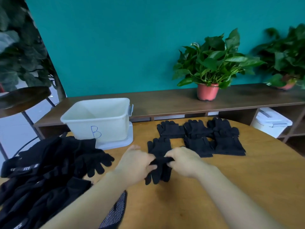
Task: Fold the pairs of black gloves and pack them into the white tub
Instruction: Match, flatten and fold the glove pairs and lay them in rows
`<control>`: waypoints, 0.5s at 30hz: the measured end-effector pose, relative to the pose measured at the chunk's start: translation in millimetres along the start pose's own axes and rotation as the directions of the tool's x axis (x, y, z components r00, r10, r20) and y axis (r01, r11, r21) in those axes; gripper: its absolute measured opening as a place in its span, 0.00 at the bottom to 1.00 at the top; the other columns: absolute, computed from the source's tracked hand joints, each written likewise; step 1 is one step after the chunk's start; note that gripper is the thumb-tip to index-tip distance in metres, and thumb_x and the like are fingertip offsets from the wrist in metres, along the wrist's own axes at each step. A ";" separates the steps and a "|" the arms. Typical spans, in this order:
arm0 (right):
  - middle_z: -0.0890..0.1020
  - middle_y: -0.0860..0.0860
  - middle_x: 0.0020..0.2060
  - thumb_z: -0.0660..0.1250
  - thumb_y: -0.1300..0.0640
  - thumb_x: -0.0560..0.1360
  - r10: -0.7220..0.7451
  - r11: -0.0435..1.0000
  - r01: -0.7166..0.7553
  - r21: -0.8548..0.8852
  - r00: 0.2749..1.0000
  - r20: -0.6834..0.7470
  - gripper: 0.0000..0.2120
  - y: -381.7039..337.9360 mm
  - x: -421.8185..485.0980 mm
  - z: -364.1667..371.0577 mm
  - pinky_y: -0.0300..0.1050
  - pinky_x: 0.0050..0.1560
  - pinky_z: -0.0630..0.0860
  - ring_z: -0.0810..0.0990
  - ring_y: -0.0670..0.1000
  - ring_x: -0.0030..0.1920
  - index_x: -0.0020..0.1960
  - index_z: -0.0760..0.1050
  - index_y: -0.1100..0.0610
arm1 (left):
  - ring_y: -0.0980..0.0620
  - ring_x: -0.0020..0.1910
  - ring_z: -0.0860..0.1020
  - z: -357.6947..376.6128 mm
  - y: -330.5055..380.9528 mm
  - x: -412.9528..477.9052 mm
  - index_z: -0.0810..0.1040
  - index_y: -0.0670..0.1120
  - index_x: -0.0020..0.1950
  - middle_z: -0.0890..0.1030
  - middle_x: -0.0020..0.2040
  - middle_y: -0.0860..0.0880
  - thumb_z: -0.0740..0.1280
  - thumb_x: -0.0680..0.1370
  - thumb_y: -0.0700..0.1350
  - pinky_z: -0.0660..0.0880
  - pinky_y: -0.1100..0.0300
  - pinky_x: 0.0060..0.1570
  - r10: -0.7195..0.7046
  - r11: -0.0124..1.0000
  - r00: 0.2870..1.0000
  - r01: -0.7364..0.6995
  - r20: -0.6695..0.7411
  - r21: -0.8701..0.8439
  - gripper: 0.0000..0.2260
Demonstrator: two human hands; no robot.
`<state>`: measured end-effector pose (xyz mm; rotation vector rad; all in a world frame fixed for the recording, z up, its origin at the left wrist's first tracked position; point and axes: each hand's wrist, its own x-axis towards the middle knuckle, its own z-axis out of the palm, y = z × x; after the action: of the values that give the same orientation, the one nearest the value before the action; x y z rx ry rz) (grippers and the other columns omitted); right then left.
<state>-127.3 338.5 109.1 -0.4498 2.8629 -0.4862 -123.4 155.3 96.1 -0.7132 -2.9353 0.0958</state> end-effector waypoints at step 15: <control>0.85 0.56 0.52 0.82 0.63 0.56 -0.173 0.942 -0.014 -0.335 0.835 -0.522 0.29 59.8 117.9 25.8 0.56 0.64 0.74 0.82 0.54 0.59 0.57 0.83 0.61 | 0.55 0.54 0.84 67.2 -50.9 113.8 0.84 0.46 0.59 0.86 0.54 0.50 0.82 0.57 0.38 0.72 0.48 0.63 0.106 0.994 0.963 -0.104 -0.247 0.020 0.30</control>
<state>-246.6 346.2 47.1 -0.5638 3.5194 -0.1571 -255.6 160.4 45.5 -0.8158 -2.6588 0.0237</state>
